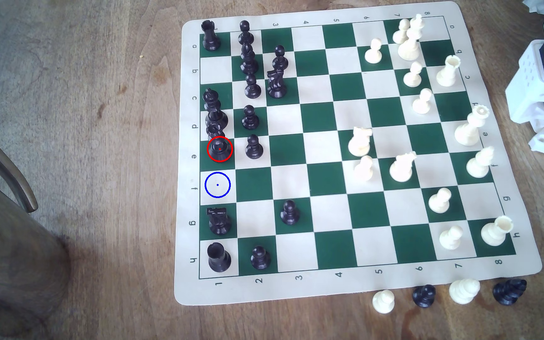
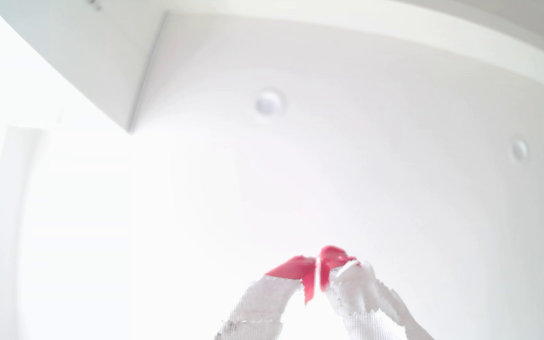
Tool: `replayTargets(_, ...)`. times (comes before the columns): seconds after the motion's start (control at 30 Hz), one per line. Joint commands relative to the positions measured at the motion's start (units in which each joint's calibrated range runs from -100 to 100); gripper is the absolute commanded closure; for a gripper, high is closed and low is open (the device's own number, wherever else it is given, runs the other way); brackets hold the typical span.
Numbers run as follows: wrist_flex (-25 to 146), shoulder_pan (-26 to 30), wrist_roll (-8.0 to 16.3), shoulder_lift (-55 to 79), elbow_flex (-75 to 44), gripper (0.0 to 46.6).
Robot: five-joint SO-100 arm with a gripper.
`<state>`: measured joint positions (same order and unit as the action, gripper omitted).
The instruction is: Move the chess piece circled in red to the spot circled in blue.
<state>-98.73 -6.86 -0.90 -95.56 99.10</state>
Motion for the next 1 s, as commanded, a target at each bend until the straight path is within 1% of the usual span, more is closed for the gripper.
replayTargets(0.0, -0.9, -0.1, -0.3, -0.2, 0.8, 46.4)
replayTargets(0.73, -0.9, -0.1, -0.3, -0.2, 0.8, 46.4)
replayTargets(0.9, 12.4, 1.3, -0.5, -0.3, 0.9, 46.4)
replayTargets(0.93, 18.9, 2.3, -0.5, -0.3, 0.9, 46.4)
replayTargets(0.97, 21.9, 2.7, -0.4, -0.3, 0.9, 46.4)
